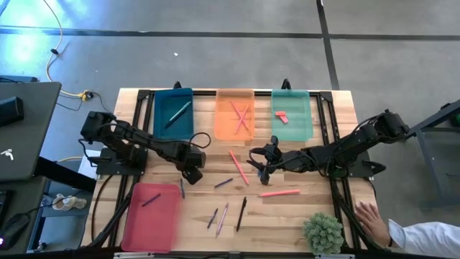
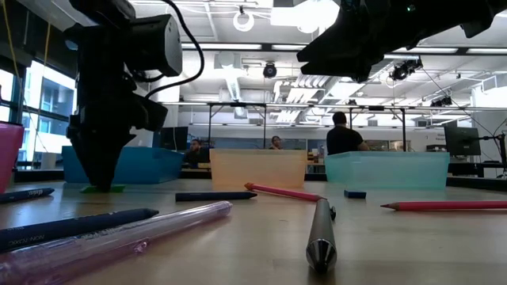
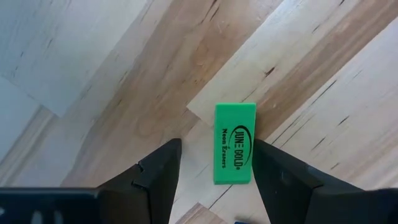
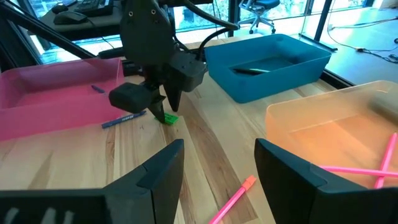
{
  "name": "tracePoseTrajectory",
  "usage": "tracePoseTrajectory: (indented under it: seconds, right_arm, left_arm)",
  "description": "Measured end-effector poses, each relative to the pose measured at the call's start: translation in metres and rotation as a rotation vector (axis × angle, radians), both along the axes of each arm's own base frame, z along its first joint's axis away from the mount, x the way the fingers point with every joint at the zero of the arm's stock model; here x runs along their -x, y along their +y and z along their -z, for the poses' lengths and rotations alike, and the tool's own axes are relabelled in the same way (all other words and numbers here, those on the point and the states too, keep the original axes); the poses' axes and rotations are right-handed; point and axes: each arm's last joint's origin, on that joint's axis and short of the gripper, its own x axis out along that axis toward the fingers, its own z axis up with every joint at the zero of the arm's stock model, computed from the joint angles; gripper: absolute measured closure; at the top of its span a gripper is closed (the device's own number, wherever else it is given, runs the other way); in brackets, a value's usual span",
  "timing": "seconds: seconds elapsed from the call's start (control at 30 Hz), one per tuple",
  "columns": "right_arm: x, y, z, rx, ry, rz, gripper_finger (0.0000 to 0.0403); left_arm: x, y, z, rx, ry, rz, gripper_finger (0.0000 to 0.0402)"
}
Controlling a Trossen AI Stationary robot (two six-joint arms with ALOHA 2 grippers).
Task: Sort crayons/erasers/pens/pencils in bins
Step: Put the green eraser into the green bin
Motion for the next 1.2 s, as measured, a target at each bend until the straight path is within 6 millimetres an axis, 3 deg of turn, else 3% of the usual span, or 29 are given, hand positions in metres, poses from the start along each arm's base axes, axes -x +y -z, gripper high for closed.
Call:
tracePoseTrajectory:
  seconds: [0.67,1.2]
  right_arm:
    - [-0.003,-0.012,0.000,-0.007,-0.002,0.047,0.0213]
    - [-0.002,-0.012,0.001,-0.005,0.005,0.047,0.0213]
  left_arm:
    - [-0.003,-0.012,0.001,-0.058,-0.002,0.090,0.0339]
    - [-0.009,-0.012,-0.006,-0.068,-0.012,0.255,0.0349]
